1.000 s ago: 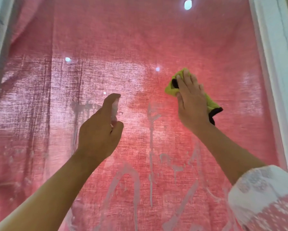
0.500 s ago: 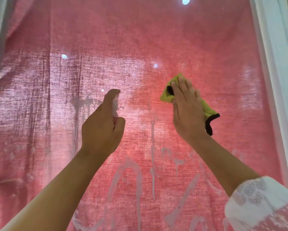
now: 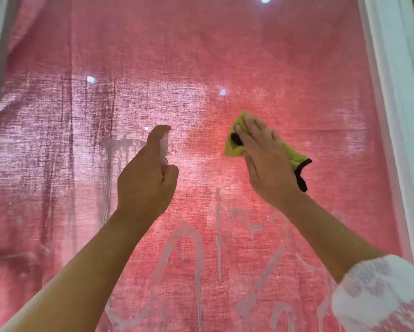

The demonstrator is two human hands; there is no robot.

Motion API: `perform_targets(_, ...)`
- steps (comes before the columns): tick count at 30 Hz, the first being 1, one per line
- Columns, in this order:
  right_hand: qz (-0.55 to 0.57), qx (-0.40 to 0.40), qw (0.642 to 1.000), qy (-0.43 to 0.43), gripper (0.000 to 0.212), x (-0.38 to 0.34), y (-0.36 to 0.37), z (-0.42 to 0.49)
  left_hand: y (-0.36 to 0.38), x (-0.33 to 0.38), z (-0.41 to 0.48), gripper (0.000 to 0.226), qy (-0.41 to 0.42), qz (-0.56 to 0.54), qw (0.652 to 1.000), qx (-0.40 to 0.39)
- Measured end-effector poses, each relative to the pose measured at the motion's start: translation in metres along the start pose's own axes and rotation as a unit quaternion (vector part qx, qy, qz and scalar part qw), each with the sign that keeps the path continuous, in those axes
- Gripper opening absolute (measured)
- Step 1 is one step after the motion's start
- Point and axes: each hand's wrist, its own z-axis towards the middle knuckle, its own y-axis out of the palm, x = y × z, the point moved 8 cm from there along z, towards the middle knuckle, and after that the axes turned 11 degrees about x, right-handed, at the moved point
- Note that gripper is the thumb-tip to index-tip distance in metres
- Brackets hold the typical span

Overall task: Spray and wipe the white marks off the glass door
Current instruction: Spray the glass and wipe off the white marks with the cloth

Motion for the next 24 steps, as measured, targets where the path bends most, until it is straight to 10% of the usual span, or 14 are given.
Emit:
perform_targets(11, 0.046, -0.058, 0.986, -0.148, 0.048, -0.049, 0.011, -0.044, -0.001, -0.001, 0.002, 0.059, 0.000, -0.014, 1.000, -0.001)
perform_targets(19, -0.010, 0.007, 0.999, 0.039, 0.049, -0.016, 0.011, 0.010, 0.002, -0.002, 0.004, 0.061, 0.007, -0.018, 0.999, -0.031)
perform_targets(24, 0.045, -0.066, 0.993, -0.087, 0.048, -0.063, 0.022, -0.032, -0.004, -0.007, 0.001, 0.059, -0.042, -0.048, 0.998, 0.005)
